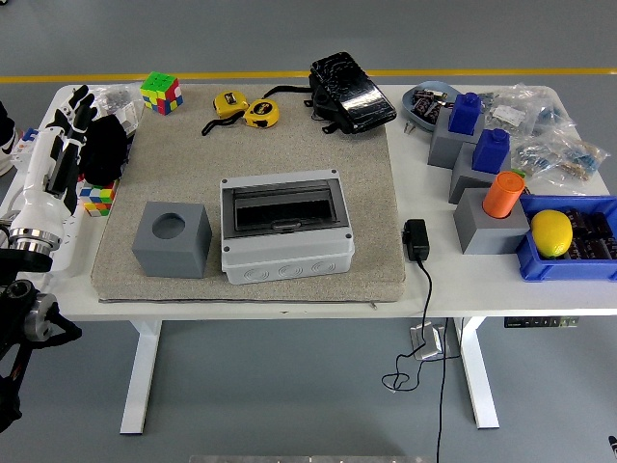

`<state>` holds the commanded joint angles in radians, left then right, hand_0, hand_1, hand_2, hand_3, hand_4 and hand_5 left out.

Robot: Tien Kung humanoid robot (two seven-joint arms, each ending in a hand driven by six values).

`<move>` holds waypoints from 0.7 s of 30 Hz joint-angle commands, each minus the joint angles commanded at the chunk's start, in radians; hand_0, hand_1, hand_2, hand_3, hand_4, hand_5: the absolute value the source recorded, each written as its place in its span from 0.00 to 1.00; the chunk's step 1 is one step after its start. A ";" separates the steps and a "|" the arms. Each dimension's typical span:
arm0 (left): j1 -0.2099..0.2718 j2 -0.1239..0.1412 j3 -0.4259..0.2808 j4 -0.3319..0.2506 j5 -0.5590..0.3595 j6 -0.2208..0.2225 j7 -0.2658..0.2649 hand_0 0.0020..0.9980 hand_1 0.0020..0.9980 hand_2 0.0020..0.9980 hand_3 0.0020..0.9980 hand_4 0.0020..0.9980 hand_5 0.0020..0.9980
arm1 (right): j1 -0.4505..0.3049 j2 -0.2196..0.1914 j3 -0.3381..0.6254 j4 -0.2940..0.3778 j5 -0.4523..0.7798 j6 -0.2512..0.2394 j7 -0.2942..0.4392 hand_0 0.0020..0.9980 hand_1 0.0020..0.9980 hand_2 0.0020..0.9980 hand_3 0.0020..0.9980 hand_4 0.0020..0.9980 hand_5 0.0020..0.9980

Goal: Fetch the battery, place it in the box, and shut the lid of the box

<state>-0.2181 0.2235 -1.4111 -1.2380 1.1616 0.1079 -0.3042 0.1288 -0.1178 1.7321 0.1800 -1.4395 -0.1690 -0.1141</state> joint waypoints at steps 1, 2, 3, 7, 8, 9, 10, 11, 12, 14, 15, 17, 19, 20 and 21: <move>0.001 0.000 0.001 0.000 -0.001 0.002 0.001 1.00 1.00 0.97 0.94 1.00 1.00 | 0.000 -0.001 -0.001 0.000 0.000 0.000 0.000 0.85 0.85 0.81 0.83 1.00 1.00; 0.001 0.001 0.002 -0.001 -0.001 0.006 0.005 1.00 1.00 0.97 0.94 1.00 1.00 | 0.000 -0.002 -0.001 0.000 0.000 0.000 -0.001 0.85 0.85 0.81 0.83 1.00 1.00; 0.002 0.001 0.003 -0.003 0.005 0.014 0.014 1.00 1.00 0.97 0.94 1.00 1.00 | 0.000 -0.004 -0.004 0.000 0.002 0.000 -0.001 0.85 0.85 0.81 0.83 1.00 1.00; 0.005 0.004 0.003 -0.003 0.012 0.014 0.024 0.92 0.94 0.90 0.88 1.00 1.00 | -0.003 -0.007 -0.008 0.000 0.002 0.001 -0.002 0.85 0.85 0.81 0.83 1.00 1.00; 0.006 0.004 0.003 -0.002 0.013 0.013 0.025 0.92 0.94 0.90 0.88 1.00 1.00 | -0.003 -0.007 -0.008 0.000 0.001 0.001 -0.002 0.85 0.85 0.81 0.83 1.00 1.00; 0.006 0.005 0.002 -0.002 0.013 0.012 0.026 0.92 0.94 0.90 0.88 1.00 1.00 | -0.003 -0.007 -0.008 0.000 0.001 0.002 -0.002 0.85 0.85 0.81 0.83 1.00 1.00; 0.006 0.005 0.001 -0.002 0.013 0.011 0.027 0.92 0.94 0.90 0.88 1.00 1.00 | -0.003 -0.007 -0.010 0.000 0.001 0.002 -0.002 0.85 0.85 0.81 0.83 1.00 1.00; 0.007 0.004 -0.001 -0.002 0.014 0.010 0.028 0.86 0.87 0.83 0.82 1.00 1.00 | -0.003 -0.008 -0.012 0.000 0.002 0.002 -0.002 0.85 0.85 0.81 0.83 1.00 1.00; 0.007 0.004 -0.001 -0.003 0.014 0.010 0.028 0.86 0.87 0.83 0.82 1.00 1.00 | -0.003 -0.008 -0.013 0.000 0.003 0.003 -0.002 0.85 0.85 0.81 0.83 1.00 1.00; 0.008 0.005 0.000 -0.004 0.016 0.008 0.031 0.86 0.87 0.83 0.82 1.00 1.00 | -0.003 -0.008 -0.012 0.000 0.000 0.003 -0.003 0.85 0.85 0.81 0.83 1.00 1.00; 0.009 0.005 0.001 -0.003 0.017 0.007 0.033 0.86 0.87 0.83 0.82 1.00 1.00 | -0.004 -0.009 -0.012 0.000 -0.001 0.003 -0.003 0.85 0.85 0.81 0.83 1.00 1.00; 0.009 0.007 0.001 -0.004 0.021 0.005 0.039 0.84 0.84 0.82 0.81 1.00 1.00 | -0.004 -0.010 -0.014 0.000 0.000 0.004 -0.003 0.85 0.85 0.81 0.83 1.00 1.00; 0.010 0.009 0.001 -0.005 0.028 0.002 0.049 0.84 0.84 0.82 0.81 1.00 1.00 | -0.004 -0.011 -0.013 0.000 -0.001 0.004 -0.003 0.85 0.85 0.81 0.83 1.00 1.00; 0.010 0.011 0.001 -0.004 0.030 0.000 0.055 0.84 0.84 0.82 0.81 1.00 1.00 | -0.005 -0.012 -0.013 0.000 -0.003 0.004 -0.003 0.85 0.85 0.81 0.83 1.00 1.00; 0.010 0.012 0.001 -0.004 0.032 -0.002 0.059 0.84 0.84 0.82 0.81 1.00 1.00 | -0.005 -0.012 -0.013 0.000 -0.003 0.004 -0.003 0.85 0.85 0.81 0.83 1.00 1.00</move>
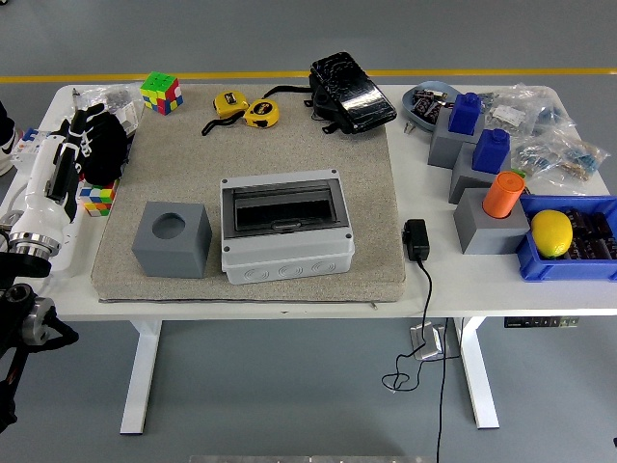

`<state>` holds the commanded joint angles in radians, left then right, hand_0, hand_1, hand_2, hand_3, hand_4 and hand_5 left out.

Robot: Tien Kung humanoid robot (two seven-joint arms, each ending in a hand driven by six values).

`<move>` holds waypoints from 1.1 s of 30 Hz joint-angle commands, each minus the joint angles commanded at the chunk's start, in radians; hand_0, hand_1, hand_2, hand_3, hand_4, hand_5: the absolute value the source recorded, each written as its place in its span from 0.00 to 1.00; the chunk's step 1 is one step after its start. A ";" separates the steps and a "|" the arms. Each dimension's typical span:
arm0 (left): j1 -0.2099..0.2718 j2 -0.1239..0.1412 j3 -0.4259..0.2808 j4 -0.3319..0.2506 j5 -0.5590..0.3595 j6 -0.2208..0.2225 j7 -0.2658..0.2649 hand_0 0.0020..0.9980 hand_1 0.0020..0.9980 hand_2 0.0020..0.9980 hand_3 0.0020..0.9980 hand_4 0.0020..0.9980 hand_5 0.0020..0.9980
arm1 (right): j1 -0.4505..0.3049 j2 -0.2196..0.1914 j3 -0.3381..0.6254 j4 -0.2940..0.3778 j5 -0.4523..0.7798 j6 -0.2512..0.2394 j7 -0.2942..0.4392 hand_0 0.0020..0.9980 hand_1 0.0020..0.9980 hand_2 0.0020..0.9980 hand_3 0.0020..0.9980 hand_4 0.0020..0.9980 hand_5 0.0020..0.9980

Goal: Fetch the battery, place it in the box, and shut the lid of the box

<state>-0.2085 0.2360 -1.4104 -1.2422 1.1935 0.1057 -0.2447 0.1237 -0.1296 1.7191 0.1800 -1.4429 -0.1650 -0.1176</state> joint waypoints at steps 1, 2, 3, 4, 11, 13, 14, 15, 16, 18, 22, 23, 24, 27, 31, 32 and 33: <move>0.000 0.002 -0.001 0.000 0.004 -0.004 0.007 0.84 0.84 0.82 0.81 1.00 1.00 | 0.000 0.000 0.000 0.000 0.000 0.000 0.000 0.85 0.85 0.81 0.83 1.00 1.00; 0.000 0.003 -0.002 0.000 0.007 -0.008 0.014 0.84 0.84 0.82 0.81 1.00 1.00 | 0.000 0.000 0.000 0.000 0.000 0.000 0.000 0.85 0.85 0.81 0.83 1.00 1.00; -0.001 0.004 -0.003 0.001 0.011 -0.013 0.021 0.84 0.84 0.82 0.82 1.00 1.00 | 0.000 0.000 -0.001 0.000 0.001 0.000 0.000 0.85 0.85 0.81 0.83 1.00 1.00; -0.001 0.007 -0.005 0.002 0.016 -0.020 0.029 0.84 0.84 0.82 0.82 1.00 1.00 | 0.000 0.000 0.001 0.000 -0.001 0.000 0.000 0.85 0.85 0.81 0.83 1.00 1.00; -0.009 0.016 -0.019 0.007 0.037 -0.046 0.059 0.83 0.84 0.82 0.82 1.00 1.00 | 0.004 -0.001 0.001 0.000 0.002 -0.001 0.000 0.85 0.85 0.81 0.83 1.00 1.00; -0.012 0.018 -0.022 0.005 0.041 -0.047 0.063 0.83 0.84 0.82 0.82 1.00 1.00 | 0.005 0.000 0.001 0.000 0.004 -0.001 0.000 0.85 0.85 0.81 0.83 1.00 1.00; -0.012 0.018 -0.024 0.003 0.042 -0.048 0.063 0.83 0.84 0.82 0.82 1.00 1.00 | 0.005 0.001 0.002 0.000 0.004 -0.001 0.000 0.85 0.85 0.81 0.83 1.00 1.00; -0.011 0.017 -0.027 0.002 0.045 -0.049 0.064 0.83 0.84 0.82 0.82 1.00 1.00 | 0.005 0.001 0.003 0.000 0.004 -0.001 0.000 0.85 0.85 0.81 0.83 1.00 1.00; -0.011 0.016 -0.028 0.000 0.046 -0.049 0.064 0.83 0.84 0.82 0.82 1.00 1.00 | 0.006 0.002 0.004 0.000 0.004 -0.001 0.000 0.85 0.85 0.81 0.83 1.00 1.00; -0.011 0.017 -0.027 -0.001 0.045 -0.050 0.063 0.83 0.84 0.82 0.82 1.00 1.00 | 0.007 0.003 0.003 0.000 0.006 -0.001 0.001 0.85 0.85 0.81 0.83 1.00 1.00; -0.011 0.016 -0.023 0.000 0.042 -0.045 0.058 0.83 0.84 0.82 0.82 1.00 0.99 | 0.009 0.005 0.003 0.000 0.009 -0.001 0.001 0.85 0.85 0.81 0.83 1.00 1.00; -0.011 0.016 -0.023 0.000 0.042 -0.045 0.057 0.83 0.84 0.82 0.82 1.00 0.99 | 0.009 0.005 0.003 0.000 0.009 -0.001 0.001 0.85 0.85 0.81 0.83 1.00 1.00; -0.011 0.016 -0.021 0.000 0.041 -0.043 0.056 0.83 0.84 0.82 0.82 1.00 0.99 | 0.009 0.005 0.004 0.000 0.008 -0.001 0.001 0.85 0.85 0.81 0.83 1.00 1.00; -0.012 0.016 -0.018 0.001 0.039 -0.040 0.054 0.83 0.84 0.81 0.81 1.00 0.98 | 0.009 0.004 0.007 0.000 0.007 -0.001 0.000 0.85 0.85 0.81 0.83 1.00 1.00; -0.009 0.015 -0.015 0.001 0.033 -0.033 0.049 0.83 0.84 0.81 0.81 1.00 0.98 | 0.008 0.003 0.007 0.000 0.007 -0.001 0.000 0.85 0.85 0.81 0.83 1.00 1.00; -0.008 0.015 -0.014 0.001 0.033 -0.032 0.048 0.83 0.84 0.81 0.81 1.00 0.98 | 0.008 0.003 0.006 0.000 0.008 -0.001 0.000 0.85 0.85 0.81 0.83 1.00 1.00; -0.008 0.015 -0.014 0.001 0.032 -0.031 0.048 0.82 0.84 0.81 0.81 1.00 0.99 | 0.008 0.003 0.005 0.000 0.009 -0.001 0.000 0.85 0.85 0.81 0.83 1.00 1.00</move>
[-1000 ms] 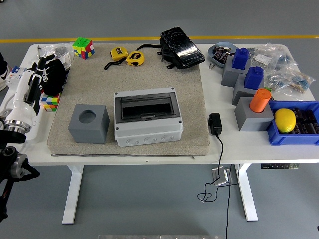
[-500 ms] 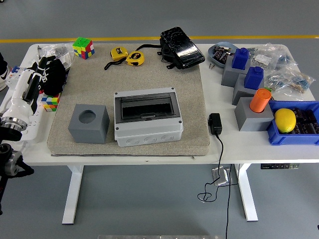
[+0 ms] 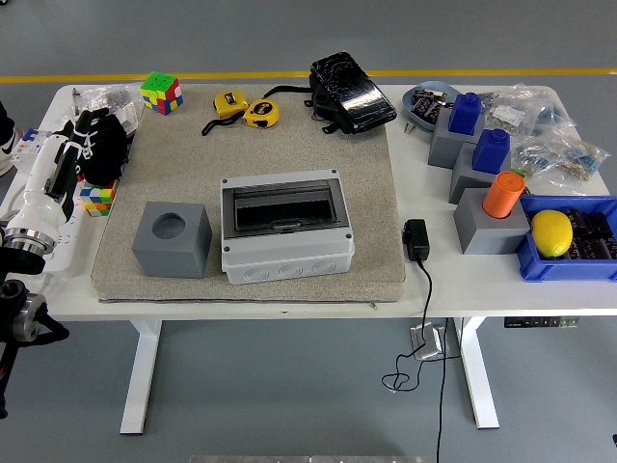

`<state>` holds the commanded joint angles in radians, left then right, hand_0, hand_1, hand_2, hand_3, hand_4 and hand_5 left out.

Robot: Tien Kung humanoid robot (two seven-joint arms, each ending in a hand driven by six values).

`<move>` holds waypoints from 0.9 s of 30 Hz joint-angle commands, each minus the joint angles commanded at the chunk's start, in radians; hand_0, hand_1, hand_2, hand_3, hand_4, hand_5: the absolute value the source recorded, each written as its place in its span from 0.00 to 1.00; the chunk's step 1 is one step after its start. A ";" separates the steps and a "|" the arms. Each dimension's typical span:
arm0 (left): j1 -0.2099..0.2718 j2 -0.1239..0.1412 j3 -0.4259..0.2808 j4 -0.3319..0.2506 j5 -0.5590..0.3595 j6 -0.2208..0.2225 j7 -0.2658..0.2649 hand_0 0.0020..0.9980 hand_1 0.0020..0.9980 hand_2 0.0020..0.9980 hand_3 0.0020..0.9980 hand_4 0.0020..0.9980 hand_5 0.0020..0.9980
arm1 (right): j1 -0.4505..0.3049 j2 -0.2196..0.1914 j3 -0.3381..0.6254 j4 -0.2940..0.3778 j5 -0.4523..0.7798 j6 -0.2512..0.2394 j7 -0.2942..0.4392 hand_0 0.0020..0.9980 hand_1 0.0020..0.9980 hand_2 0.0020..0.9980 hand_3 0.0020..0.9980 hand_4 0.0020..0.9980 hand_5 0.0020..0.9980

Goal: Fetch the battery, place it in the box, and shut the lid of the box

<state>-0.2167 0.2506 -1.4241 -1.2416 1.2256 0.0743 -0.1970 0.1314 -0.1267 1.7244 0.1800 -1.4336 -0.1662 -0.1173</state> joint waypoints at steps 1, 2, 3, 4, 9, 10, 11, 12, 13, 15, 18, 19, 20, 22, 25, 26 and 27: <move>0.000 0.000 0.001 0.000 0.000 0.001 0.000 0.82 0.84 0.81 0.81 1.00 0.99 | 0.000 0.000 0.001 0.000 -0.001 0.000 0.000 0.85 0.85 0.81 0.83 1.00 1.00; 0.001 0.000 0.002 -0.001 -0.001 0.001 0.000 0.82 0.84 0.81 0.81 1.00 0.99 | 0.000 0.000 0.002 0.000 -0.002 0.000 0.000 0.85 0.85 0.81 0.83 1.00 1.00; 0.001 0.001 0.004 -0.001 -0.001 0.002 0.000 0.82 0.84 0.81 0.81 1.00 0.99 | -0.001 0.000 0.003 0.000 -0.003 0.000 -0.001 0.85 0.85 0.81 0.83 1.00 1.00; 0.001 0.001 0.005 -0.001 -0.001 0.003 -0.001 0.82 0.84 0.81 0.81 1.00 0.99 | -0.001 0.001 0.003 0.000 -0.002 0.000 -0.001 0.85 0.85 0.81 0.83 1.00 1.00; 0.002 0.000 0.009 -0.003 -0.003 0.008 -0.005 0.82 0.83 0.81 0.81 1.00 0.98 | -0.002 0.000 0.001 0.000 -0.001 0.000 0.000 0.85 0.85 0.81 0.83 1.00 1.00; 0.002 0.000 0.010 -0.004 -0.003 0.010 -0.006 0.82 0.83 0.81 0.81 1.00 0.98 | -0.002 0.000 0.001 0.000 0.000 0.000 0.000 0.85 0.85 0.81 0.83 1.00 1.00; 0.002 0.000 0.011 -0.004 -0.004 0.011 -0.006 0.82 0.83 0.81 0.81 1.00 0.98 | -0.002 0.000 0.000 0.000 0.000 0.000 0.000 0.85 0.85 0.81 0.83 1.00 1.00; 0.002 0.001 0.012 -0.005 -0.005 0.012 -0.007 0.82 0.83 0.81 0.81 1.00 0.97 | -0.002 0.000 -0.001 0.000 0.001 0.000 0.000 0.85 0.85 0.81 0.83 1.00 1.00; 0.002 0.001 0.013 -0.005 -0.006 0.014 -0.008 0.82 0.83 0.81 0.81 1.00 0.97 | -0.001 0.000 -0.002 0.000 0.002 0.000 0.000 0.85 0.85 0.81 0.83 1.00 1.00; 0.002 0.001 0.014 -0.005 -0.006 0.015 -0.009 0.82 0.83 0.81 0.81 1.00 0.97 | -0.001 0.001 -0.003 0.000 0.003 0.000 0.000 0.85 0.85 0.81 0.83 1.00 1.00; 0.003 0.000 0.016 -0.005 -0.008 0.017 -0.010 0.82 0.83 0.81 0.80 1.00 0.95 | -0.002 0.001 -0.001 0.000 0.001 0.000 -0.001 0.85 0.85 0.80 0.83 1.00 1.00; 0.003 0.001 0.017 -0.005 -0.008 0.017 -0.010 0.82 0.83 0.81 0.80 1.00 0.95 | -0.002 0.001 -0.002 0.000 0.002 0.000 -0.001 0.85 0.85 0.80 0.83 1.00 1.00; 0.003 0.001 0.017 -0.005 -0.008 0.018 -0.010 0.82 0.83 0.81 0.80 1.00 0.95 | -0.002 0.001 -0.002 0.000 0.002 -0.001 -0.001 0.85 0.85 0.80 0.83 1.00 1.00; 0.003 0.001 0.018 -0.005 -0.007 0.019 -0.011 0.82 0.83 0.81 0.80 1.00 0.95 | -0.003 0.001 -0.001 0.000 0.001 -0.001 -0.002 0.85 0.85 0.80 0.83 1.00 1.00; 0.003 0.002 0.019 -0.005 -0.007 0.020 -0.011 0.81 0.83 0.81 0.80 1.00 0.95 | -0.004 0.001 -0.002 0.000 0.003 -0.001 -0.001 0.85 0.85 0.80 0.83 1.00 1.00; 0.003 0.002 0.019 -0.005 -0.007 0.021 -0.012 0.81 0.83 0.81 0.80 1.00 0.95 | -0.004 0.001 -0.002 0.000 0.002 -0.001 -0.001 0.85 0.85 0.80 0.83 1.00 1.00; 0.003 0.002 0.019 -0.006 -0.007 0.021 -0.012 0.81 0.83 0.81 0.80 1.00 0.95 | -0.004 0.001 -0.001 0.000 0.002 -0.001 -0.001 0.85 0.85 0.80 0.83 1.00 1.00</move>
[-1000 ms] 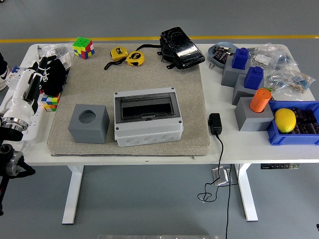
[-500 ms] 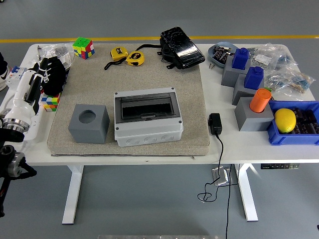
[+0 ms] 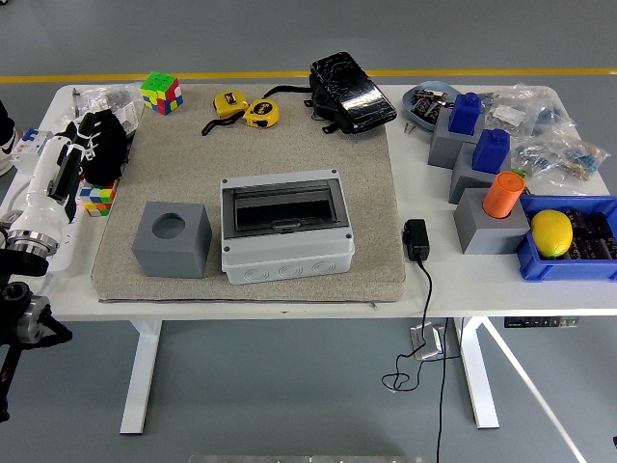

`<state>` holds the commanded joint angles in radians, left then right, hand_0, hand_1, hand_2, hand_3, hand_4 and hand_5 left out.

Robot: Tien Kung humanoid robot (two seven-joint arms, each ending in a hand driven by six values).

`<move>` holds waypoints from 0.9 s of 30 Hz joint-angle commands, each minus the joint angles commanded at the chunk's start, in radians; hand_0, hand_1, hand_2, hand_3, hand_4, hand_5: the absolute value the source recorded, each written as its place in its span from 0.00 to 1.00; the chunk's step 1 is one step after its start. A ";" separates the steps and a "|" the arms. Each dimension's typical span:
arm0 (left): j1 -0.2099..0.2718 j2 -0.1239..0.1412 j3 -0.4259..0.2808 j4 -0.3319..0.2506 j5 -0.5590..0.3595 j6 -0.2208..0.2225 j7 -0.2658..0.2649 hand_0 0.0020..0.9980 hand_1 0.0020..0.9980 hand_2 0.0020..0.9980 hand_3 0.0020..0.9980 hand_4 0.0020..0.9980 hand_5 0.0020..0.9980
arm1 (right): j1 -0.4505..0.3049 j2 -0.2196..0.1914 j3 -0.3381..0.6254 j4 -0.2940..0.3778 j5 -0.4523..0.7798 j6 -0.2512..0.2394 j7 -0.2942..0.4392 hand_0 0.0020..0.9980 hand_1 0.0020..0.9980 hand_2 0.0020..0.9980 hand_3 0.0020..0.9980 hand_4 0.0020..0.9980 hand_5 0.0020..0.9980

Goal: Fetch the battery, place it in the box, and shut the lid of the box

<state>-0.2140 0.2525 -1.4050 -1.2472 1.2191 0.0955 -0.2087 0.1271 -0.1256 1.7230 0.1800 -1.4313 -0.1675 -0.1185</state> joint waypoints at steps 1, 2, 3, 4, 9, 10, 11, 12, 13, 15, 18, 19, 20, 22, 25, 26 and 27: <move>0.000 0.000 0.000 0.000 0.000 0.000 0.000 0.81 0.83 0.81 0.80 1.00 0.95 | 0.000 0.000 0.000 0.000 0.000 0.000 0.000 0.85 0.85 0.80 0.83 1.00 1.00; -0.001 0.000 0.000 0.000 0.001 0.000 0.000 0.81 0.83 0.81 0.80 1.00 0.95 | 0.001 0.000 -0.001 0.000 0.001 0.000 0.000 0.85 0.85 0.80 0.83 1.00 1.00; -0.001 0.000 0.000 0.000 0.001 0.001 0.000 0.81 0.83 0.81 0.80 1.00 0.94 | 0.001 0.000 -0.001 0.000 0.001 0.000 0.000 0.85 0.85 0.80 0.83 1.00 1.00; -0.002 0.000 0.000 0.000 0.001 0.001 0.000 0.81 0.83 0.81 0.80 1.00 0.94 | 0.001 0.001 -0.001 0.000 0.001 0.000 0.000 0.85 0.85 0.80 0.83 1.00 1.00; -0.004 -0.001 -0.001 0.000 0.002 0.001 -0.001 0.81 0.83 0.81 0.80 1.00 0.94 | 0.005 0.001 0.001 0.000 0.001 -0.001 0.001 0.85 0.85 0.80 0.83 1.00 1.00; -0.005 -0.001 -0.003 0.000 0.002 0.002 -0.001 0.81 0.83 0.81 0.80 1.00 0.94 | 0.005 0.001 0.001 0.000 0.002 -0.001 0.001 0.85 0.85 0.80 0.83 1.00 1.00; -0.006 -0.001 -0.003 0.000 0.002 0.002 -0.001 0.81 0.83 0.81 0.80 1.00 0.94 | 0.006 0.002 0.002 0.000 0.001 -0.001 0.001 0.85 0.85 0.80 0.83 1.00 1.00; -0.006 -0.001 -0.004 0.000 0.002 0.002 -0.002 0.81 0.83 0.81 0.80 1.00 0.94 | 0.006 0.002 0.003 0.000 0.000 -0.001 0.001 0.85 0.85 0.80 0.83 1.00 1.00; -0.006 -0.001 -0.004 0.000 0.002 0.002 -0.002 0.81 0.83 0.81 0.80 1.00 0.94 | 0.006 0.002 0.003 0.000 0.000 -0.001 0.001 0.85 0.85 0.80 0.83 1.00 1.00; -0.006 -0.002 -0.005 0.000 0.002 0.003 -0.002 0.81 0.83 0.81 0.80 1.00 0.94 | 0.006 0.003 0.004 0.000 0.000 -0.001 0.000 0.85 0.85 0.80 0.83 1.00 1.00; -0.008 -0.002 -0.006 0.000 0.003 0.003 -0.002 0.81 0.83 0.81 0.80 1.00 0.94 | 0.008 0.003 0.005 0.000 0.000 -0.002 0.001 0.85 0.85 0.80 0.83 1.00 1.00; -0.009 -0.002 -0.007 0.000 0.003 0.003 -0.002 0.81 0.83 0.81 0.80 1.00 0.94 | 0.008 0.003 0.005 0.000 -0.001 -0.002 0.001 0.85 0.85 0.80 0.83 1.00 1.00; -0.010 -0.002 -0.008 0.000 0.004 0.003 -0.002 0.81 0.83 0.81 0.80 1.00 0.94 | 0.009 0.003 0.005 0.000 -0.001 -0.002 0.001 0.85 0.85 0.80 0.83 1.00 1.00; -0.012 -0.003 -0.010 0.000 0.004 0.003 -0.002 0.81 0.83 0.81 0.80 1.00 0.93 | 0.010 0.004 0.006 0.000 -0.001 -0.002 0.001 0.85 0.85 0.80 0.83 1.00 1.00; -0.013 -0.004 -0.010 0.000 0.004 0.003 -0.002 0.81 0.83 0.81 0.80 1.00 0.93 | 0.010 0.004 0.007 0.000 -0.001 -0.002 0.001 0.85 0.85 0.80 0.83 1.00 1.00; -0.014 -0.004 -0.010 0.000 0.004 0.003 -0.002 0.81 0.83 0.81 0.80 1.00 0.93 | 0.010 0.005 0.007 0.000 -0.001 -0.002 0.000 0.85 0.85 0.80 0.83 1.00 1.00; -0.014 -0.005 -0.010 0.000 0.005 0.004 -0.002 0.81 0.83 0.81 0.80 1.00 0.93 | 0.010 0.005 0.008 0.000 -0.002 -0.002 0.000 0.85 0.85 0.80 0.83 1.00 1.00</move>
<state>-0.2280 0.2479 -1.4153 -1.2473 1.2238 0.0990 -0.2110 0.1370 -0.1206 1.7308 0.1800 -1.4331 -0.1696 -0.1182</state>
